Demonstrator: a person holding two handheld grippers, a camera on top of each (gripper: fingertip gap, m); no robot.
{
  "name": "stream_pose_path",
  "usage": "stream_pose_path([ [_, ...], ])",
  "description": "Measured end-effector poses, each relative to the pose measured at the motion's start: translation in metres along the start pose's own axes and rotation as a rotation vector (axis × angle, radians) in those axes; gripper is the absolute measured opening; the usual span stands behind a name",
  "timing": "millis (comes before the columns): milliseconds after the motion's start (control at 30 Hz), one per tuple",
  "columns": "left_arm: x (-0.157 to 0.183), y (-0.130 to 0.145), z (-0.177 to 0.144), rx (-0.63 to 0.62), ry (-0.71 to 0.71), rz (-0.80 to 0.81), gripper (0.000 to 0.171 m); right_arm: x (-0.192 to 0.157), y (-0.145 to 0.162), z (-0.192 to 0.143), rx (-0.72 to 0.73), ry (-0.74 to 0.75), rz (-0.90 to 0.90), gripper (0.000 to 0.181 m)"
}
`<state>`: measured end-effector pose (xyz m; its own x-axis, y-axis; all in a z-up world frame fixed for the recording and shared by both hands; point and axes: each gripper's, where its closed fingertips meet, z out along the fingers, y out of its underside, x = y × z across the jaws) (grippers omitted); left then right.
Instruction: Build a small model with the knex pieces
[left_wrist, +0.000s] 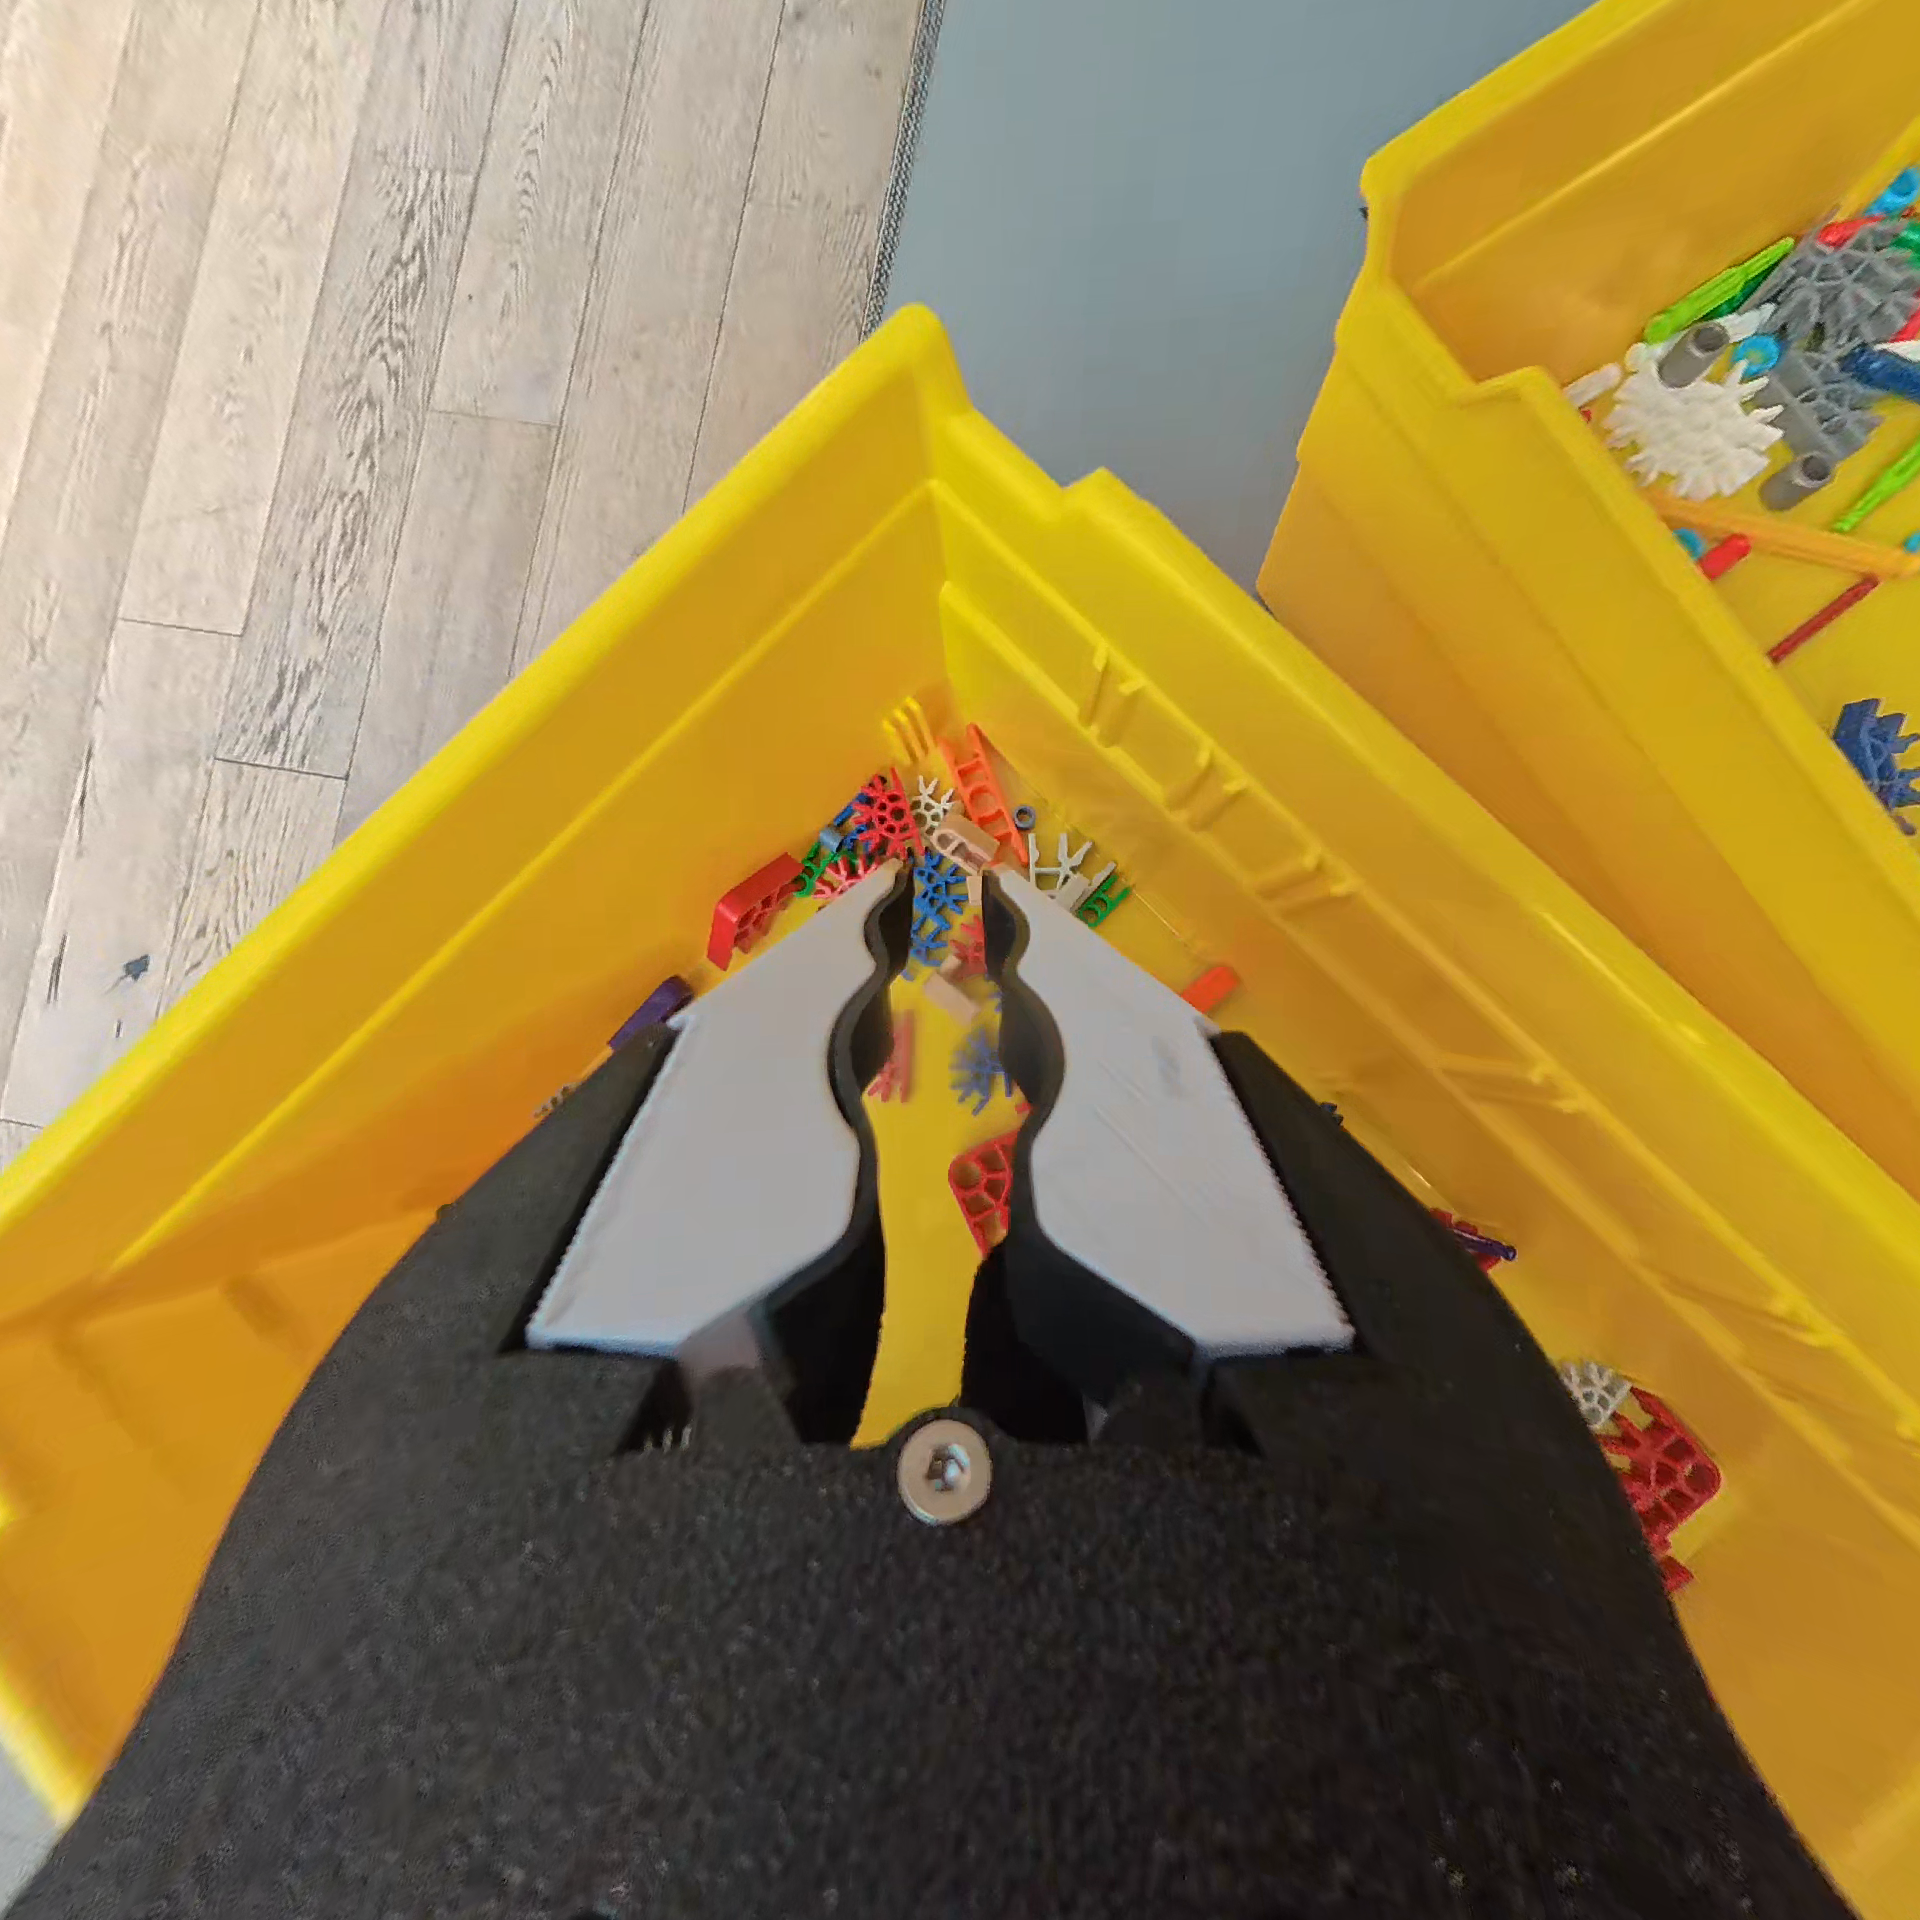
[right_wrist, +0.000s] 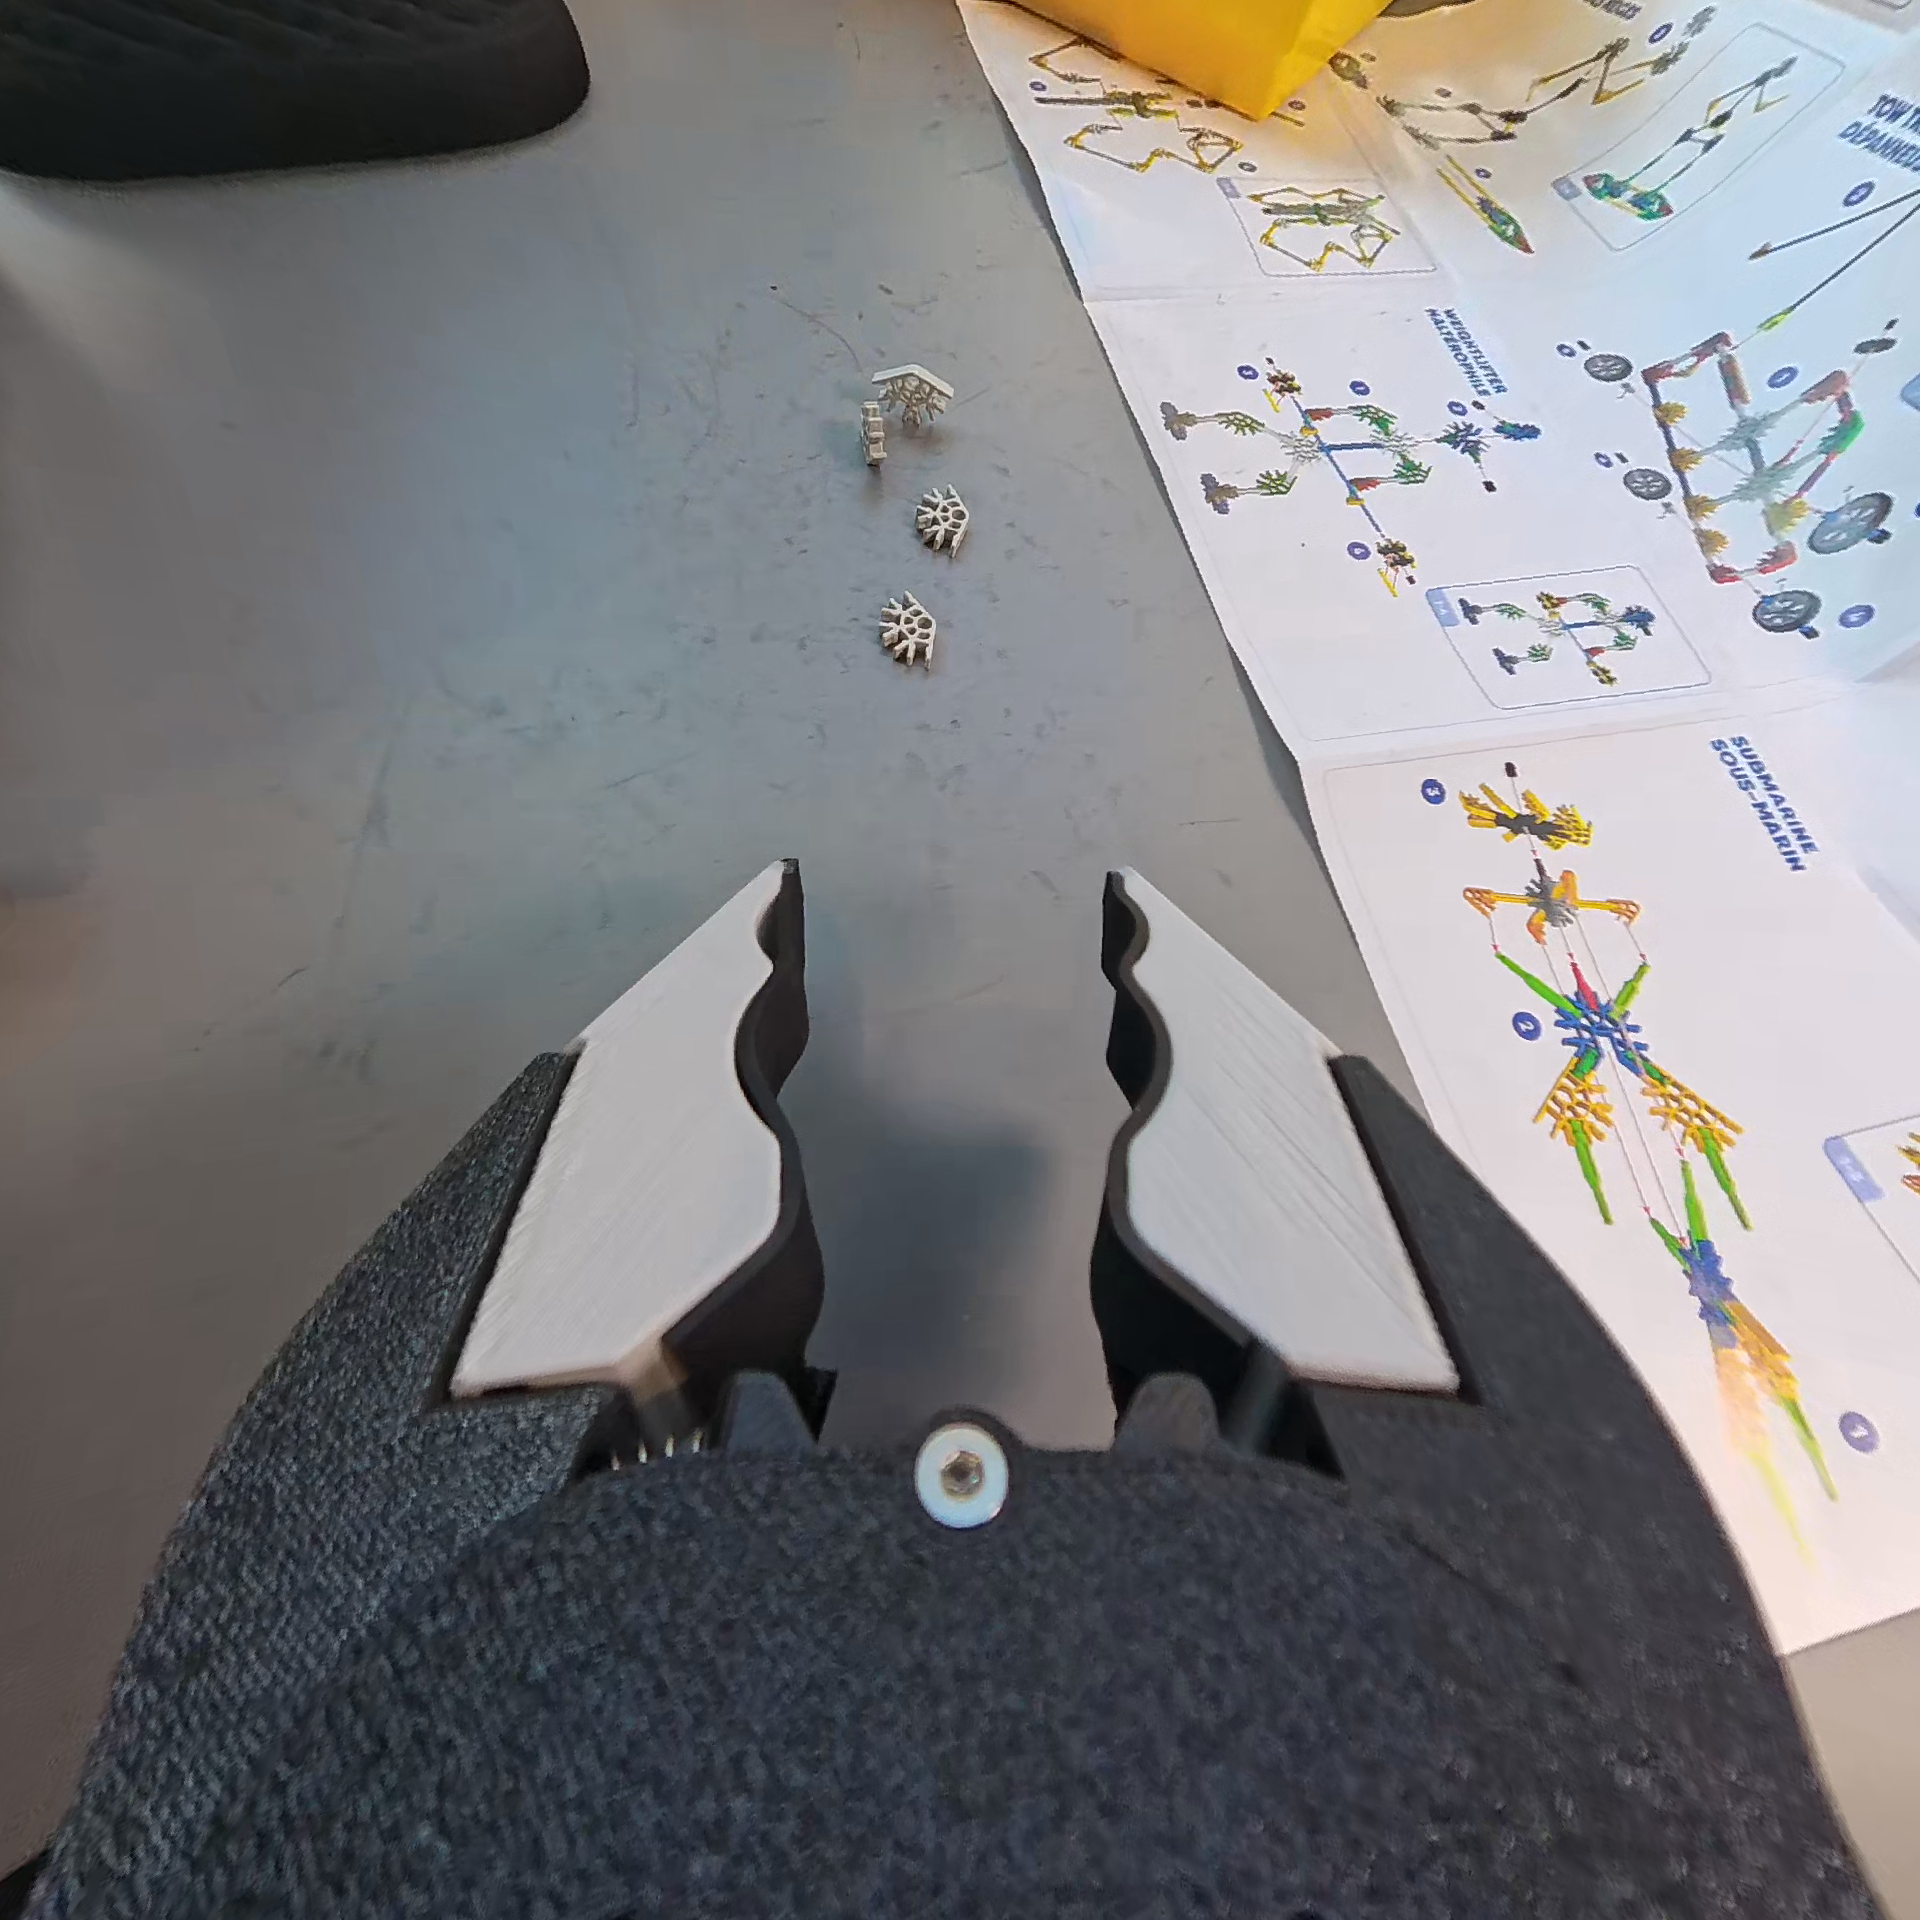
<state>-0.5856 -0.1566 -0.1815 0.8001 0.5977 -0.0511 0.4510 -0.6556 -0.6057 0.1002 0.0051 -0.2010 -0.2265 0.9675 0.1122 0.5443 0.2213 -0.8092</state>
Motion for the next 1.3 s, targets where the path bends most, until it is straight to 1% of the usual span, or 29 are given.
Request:
stream_pose_path([
  [167,-0.002,0.007,0.027,-0.049,0.012,-0.028,0.013,0.003,-0.001,0.000,0.004,0.000,0.029,0.056],
  [333,-0.008,0.012,0.044,-0.057,0.005,-0.023,0.013,0.004,0.000,0.001,-0.001,-0.010,0.044,0.056],
  [367,-0.010,0.010,0.046,-0.036,0.000,-0.017,0.012,0.004,0.000,0.001,-0.003,-0.011,0.044,0.056],
  [400,-0.011,0.012,0.047,-0.042,-0.005,-0.017,0.009,0.004,0.000,0.002,-0.005,-0.011,0.044,0.056],
  [467,-0.005,0.015,0.042,-0.081,0.008,-0.019,0.006,0.004,0.000,0.001,-0.003,-0.007,0.041,0.056],
  [500,0.000,0.018,0.037,-0.111,0.016,-0.003,0.000,0.004,0.000,0.001,0.000,-0.006,0.039,0.056],
  [567,0.014,0.023,0.025,-0.173,0.037,0.019,0.000,0.003,-0.001,0.000,0.004,-0.008,0.038,0.056],
  [633,0.018,0.038,0.017,-0.279,0.064,0.052,0.000,0.002,0.000,0.001,0.000,-0.014,0.035,0.056],
  [667,0.015,0.044,0.015,-0.317,0.057,0.079,0.000,0.001,0.000,0.001,-0.003,-0.016,0.032,0.056],
  [700,0.008,0.044,0.014,-0.318,0.027,0.100,0.000,0.001,0.001,0.002,-0.007,-0.018,0.028,0.056],
  [733,0.003,0.038,0.014,-0.294,0.007,0.105,0.000,0.000,0.001,0.002,-0.011,-0.018,0.023,0.056],
  [867,0.004,-0.004,0.016,-0.075,0.016,0.060,0.001,0.000,0.003,0.004,-0.024,-0.017,0.020,0.056],
  [967,0.002,-0.021,0.025,-0.003,-0.038,0.074,0.002,0.002,0.003,0.004,-0.026,-0.007,0.026,0.056],
  [1033,0.001,-0.021,0.037,-0.002,-0.058,0.077,0.002,0.003,0.003,0.004,-0.023,0.000,0.032,0.056],
  [1133,-0.002,-0.009,0.055,-0.053,-0.080,0.066,0.000,0.005,0.003,0.003,-0.018,0.008,0.042,0.056],
  [1200,-0.002,-0.006,0.058,-0.053,-0.079,0.068,0.000,0.007,0.002,0.003,-0.014,0.009,0.049,0.056],
  [1300,0.001,0.001,0.054,-0.102,-0.052,0.070,0.000,0.006,0.002,0.003,-0.012,0.001,0.055,0.056],
])
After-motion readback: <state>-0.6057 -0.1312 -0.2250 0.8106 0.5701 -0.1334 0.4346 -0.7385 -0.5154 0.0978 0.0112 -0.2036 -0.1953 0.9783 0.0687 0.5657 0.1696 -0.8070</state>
